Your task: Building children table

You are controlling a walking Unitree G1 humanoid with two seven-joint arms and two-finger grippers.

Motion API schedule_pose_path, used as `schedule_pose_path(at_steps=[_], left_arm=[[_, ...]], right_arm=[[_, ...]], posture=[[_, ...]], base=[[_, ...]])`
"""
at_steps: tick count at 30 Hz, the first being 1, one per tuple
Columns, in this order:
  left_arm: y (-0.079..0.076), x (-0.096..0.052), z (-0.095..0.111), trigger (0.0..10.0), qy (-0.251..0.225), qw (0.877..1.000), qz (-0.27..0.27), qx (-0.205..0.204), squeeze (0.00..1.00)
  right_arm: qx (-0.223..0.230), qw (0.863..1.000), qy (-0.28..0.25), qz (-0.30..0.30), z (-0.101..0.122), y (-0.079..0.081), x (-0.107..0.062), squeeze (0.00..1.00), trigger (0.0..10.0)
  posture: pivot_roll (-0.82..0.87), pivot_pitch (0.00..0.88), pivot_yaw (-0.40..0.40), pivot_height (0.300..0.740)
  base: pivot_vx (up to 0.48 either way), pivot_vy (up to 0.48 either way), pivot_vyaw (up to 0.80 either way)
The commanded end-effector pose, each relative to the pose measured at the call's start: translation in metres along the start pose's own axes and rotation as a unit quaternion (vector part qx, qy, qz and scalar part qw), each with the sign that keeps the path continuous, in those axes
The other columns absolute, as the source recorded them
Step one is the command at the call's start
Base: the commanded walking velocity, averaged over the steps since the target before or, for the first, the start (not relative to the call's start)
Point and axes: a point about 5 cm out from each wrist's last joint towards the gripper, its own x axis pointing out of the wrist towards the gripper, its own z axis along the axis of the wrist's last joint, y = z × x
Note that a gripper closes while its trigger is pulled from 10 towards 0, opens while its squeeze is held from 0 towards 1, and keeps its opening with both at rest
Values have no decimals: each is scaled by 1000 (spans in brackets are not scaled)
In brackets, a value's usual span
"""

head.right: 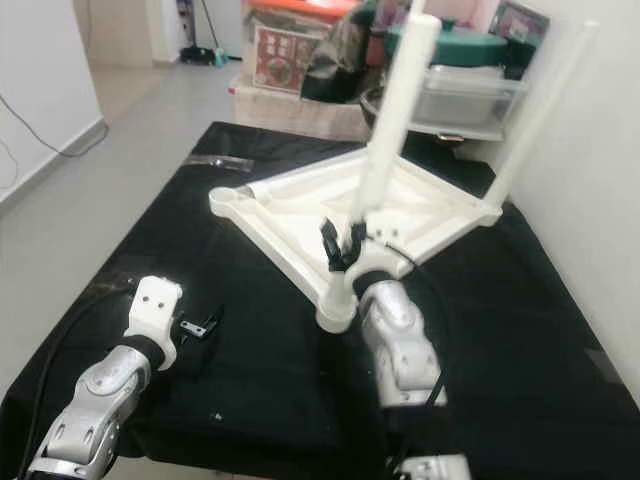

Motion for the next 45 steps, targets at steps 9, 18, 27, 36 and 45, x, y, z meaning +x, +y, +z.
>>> schedule_pose_path(at_steps=[9, 18, 27, 36, 45], left_arm=[[-1, 1, -1, 10000, 5, 1000, -1, -2, 0], [4, -2, -1, 10000, 5, 1000, 6, 1, 0], [0, -3, -4, 10000, 11, 1000, -4, 0, 0], [-2, -2, -4, 10000, 11, 1000, -6, -2, 0], [-1, -1, -3, 10000, 8, 1000, -3, -3, 0]], right_arm=[[-29, 949, 81, 302, -22, 17, -9, 0, 5843], [-16, 986, 120, -116, -50, -27, 11, 0, 0], [-28, 961, 125, -246, -55, -20, -31, 0, 9137], [-24, 995, 68, -68, -28, 10, -7, 1000, 10000], [30, 981, 55, 182, 3, 19, 3, 0, 10000]], posture=[[99, 0, -131, 740], [106, 0, -132, 740], [85, 0, -113, 740], [74, 0, -111, 740], [79, 0, -120, 740]], base=[[0, 0, 0], [0, 0, 0], [0, 0, 0], [0, 0, 0], [0, 0, 0]])
